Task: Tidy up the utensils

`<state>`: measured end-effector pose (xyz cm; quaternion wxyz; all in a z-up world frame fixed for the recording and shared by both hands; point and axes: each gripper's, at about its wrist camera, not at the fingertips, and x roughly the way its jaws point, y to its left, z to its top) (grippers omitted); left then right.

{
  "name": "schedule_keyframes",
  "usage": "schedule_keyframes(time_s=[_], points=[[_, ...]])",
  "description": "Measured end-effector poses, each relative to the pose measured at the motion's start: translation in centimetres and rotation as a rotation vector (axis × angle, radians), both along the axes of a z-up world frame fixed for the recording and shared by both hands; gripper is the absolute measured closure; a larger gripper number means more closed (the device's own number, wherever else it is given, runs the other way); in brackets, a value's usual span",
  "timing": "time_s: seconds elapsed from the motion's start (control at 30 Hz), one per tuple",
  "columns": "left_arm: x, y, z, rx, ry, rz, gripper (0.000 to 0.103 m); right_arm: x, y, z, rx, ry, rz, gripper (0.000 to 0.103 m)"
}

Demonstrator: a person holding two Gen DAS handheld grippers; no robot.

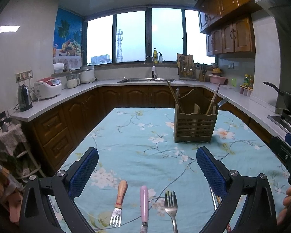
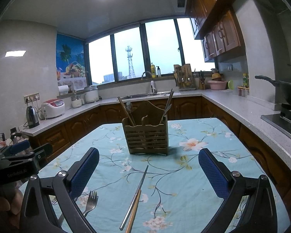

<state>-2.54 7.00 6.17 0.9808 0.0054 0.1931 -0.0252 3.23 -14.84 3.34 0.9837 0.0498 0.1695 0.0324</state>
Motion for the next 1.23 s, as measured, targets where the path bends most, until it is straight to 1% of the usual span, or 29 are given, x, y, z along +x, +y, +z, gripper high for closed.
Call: schedule_keyframes(time_s=[0.27,0.87,1.23], points=[[-0.1,-0.2,0.0,0.008,-0.012,0.002,0.001,0.0,0.0,-0.1,0.000,0.000,0.000,0.000],[0.2,-0.5,0.1,0.009,0.008,-0.009,0.001,0.8,0.7,0.6,0.007,0.013,0.000,0.000],[1.1,-1.2,0.2,-0.006,0.034,-0.026,0.001,2.0,0.1,-0.6,0.018,0.033,-0.001,0.000]])
